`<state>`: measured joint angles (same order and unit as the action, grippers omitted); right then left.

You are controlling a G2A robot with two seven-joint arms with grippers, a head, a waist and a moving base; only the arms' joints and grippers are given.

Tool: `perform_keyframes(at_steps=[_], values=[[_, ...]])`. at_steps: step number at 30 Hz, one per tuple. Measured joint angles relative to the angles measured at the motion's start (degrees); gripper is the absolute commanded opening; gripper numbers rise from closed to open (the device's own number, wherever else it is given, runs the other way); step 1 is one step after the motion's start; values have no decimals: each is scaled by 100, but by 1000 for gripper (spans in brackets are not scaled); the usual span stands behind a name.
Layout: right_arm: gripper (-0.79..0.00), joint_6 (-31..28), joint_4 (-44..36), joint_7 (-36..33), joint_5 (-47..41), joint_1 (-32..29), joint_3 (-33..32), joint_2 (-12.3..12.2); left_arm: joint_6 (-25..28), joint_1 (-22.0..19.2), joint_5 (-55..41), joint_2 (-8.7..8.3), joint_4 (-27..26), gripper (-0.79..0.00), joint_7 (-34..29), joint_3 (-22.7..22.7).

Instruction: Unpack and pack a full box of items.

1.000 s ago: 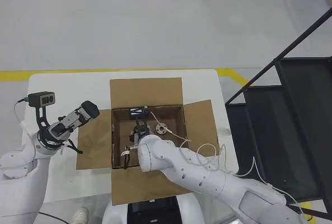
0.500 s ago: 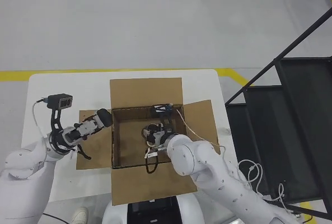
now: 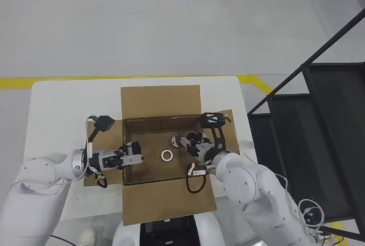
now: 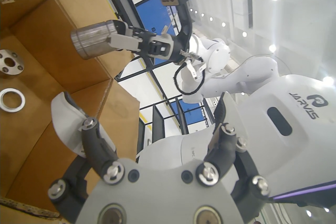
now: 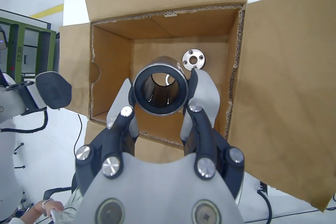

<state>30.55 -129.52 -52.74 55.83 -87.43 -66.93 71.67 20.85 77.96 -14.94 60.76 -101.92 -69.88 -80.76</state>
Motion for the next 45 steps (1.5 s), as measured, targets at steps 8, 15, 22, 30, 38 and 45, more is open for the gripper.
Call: perform_keyframes(at_steps=[8,15,22,30,38,45], values=[[-785,-163,-122,140,-216,-289,-300,-27,-538,-93,824,-14,-2,0,619,162],[-785,-459,-8,243,-490,-310,-385,-33,-758,-263,793,-7,-78,0,816,289],[-785,-676,200,258,-618,-167,-306,-29,-757,-260,799,-7,-75,0,813,287],[-785,-764,539,281,-758,75,-224,-13,-1120,-244,1108,1,-211,0,1039,489],[-785,-731,543,401,-839,35,-304,-19,-2037,-913,1618,92,639,0,1311,1168],[-785,-782,219,633,-951,-335,-581,-54,-2276,-1367,1599,152,1353,0,1252,1476]])
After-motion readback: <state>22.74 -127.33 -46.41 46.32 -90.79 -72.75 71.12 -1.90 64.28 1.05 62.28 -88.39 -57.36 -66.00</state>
